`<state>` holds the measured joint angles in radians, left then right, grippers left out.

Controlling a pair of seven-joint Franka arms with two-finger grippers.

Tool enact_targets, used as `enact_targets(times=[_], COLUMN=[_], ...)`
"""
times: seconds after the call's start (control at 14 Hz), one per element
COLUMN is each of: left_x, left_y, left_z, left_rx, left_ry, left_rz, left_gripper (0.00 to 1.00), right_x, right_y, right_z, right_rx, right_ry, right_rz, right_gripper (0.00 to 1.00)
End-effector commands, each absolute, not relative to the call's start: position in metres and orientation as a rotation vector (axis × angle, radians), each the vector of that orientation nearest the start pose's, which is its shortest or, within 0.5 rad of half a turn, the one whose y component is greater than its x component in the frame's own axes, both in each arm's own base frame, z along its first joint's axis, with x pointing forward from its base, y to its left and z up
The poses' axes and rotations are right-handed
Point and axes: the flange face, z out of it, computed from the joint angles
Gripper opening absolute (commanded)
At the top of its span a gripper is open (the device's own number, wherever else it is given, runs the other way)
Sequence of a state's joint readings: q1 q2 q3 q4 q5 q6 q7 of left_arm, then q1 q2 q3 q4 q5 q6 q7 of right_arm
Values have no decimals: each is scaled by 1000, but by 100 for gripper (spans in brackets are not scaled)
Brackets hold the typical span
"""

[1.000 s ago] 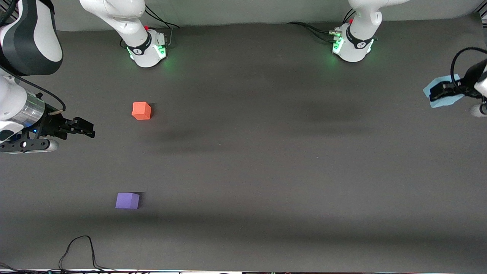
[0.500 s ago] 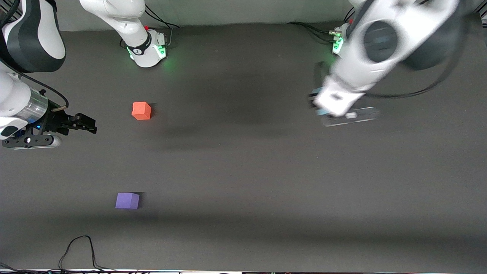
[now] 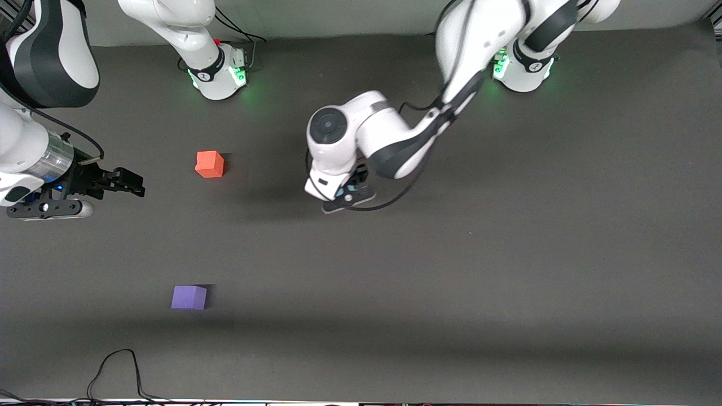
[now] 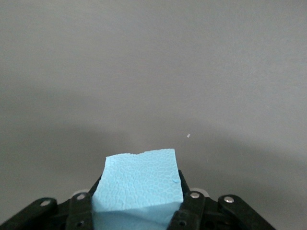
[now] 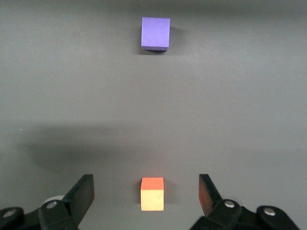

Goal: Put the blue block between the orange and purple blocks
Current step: 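Lift the blue cube with the left gripper and carry it toward the orange cube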

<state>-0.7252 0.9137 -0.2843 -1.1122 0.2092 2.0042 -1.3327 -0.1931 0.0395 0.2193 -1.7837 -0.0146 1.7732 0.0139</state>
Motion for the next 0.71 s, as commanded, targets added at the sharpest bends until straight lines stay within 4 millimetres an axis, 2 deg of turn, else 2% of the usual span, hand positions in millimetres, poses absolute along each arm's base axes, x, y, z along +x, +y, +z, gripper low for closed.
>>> enact_targets(times=[0.0,0.07,0.21,0.29,0.36,0.43,0.57,0.64], left_x=[466,460,452,451,453,457,477,485], left_y=[-637,-642,-648,-648,-646,-641,-625,-618], left_z=[218,204,197,197,196,198,222,235], left_rx=[-3115,-3113,-3106,-3103,-3100,-3087,-3067,-3055], left_ry=[-536,-527,-512,-513,-510,-516,-557,-572], left_rz=[-66,-61,-80,-83,-83,-77,-72,-72], left_gripper=[33,33,36,63,100,100,100,100], right_x=[565,565,566,567,567,568,568,569], right_y=[11,11,12,13,14,15,22,31], right_z=[521,519,517,518,517,516,515,516], right_rx=[-3143,-3143,-3142,-3142,-3141,-3141,-3141,-3140], right_ry=[-23,-21,-23,-24,-16,-2,10,-11], right_rz=[36,40,35,31,30,33,33,28], right_gripper=[97,97,97,97,97,97,97,97])
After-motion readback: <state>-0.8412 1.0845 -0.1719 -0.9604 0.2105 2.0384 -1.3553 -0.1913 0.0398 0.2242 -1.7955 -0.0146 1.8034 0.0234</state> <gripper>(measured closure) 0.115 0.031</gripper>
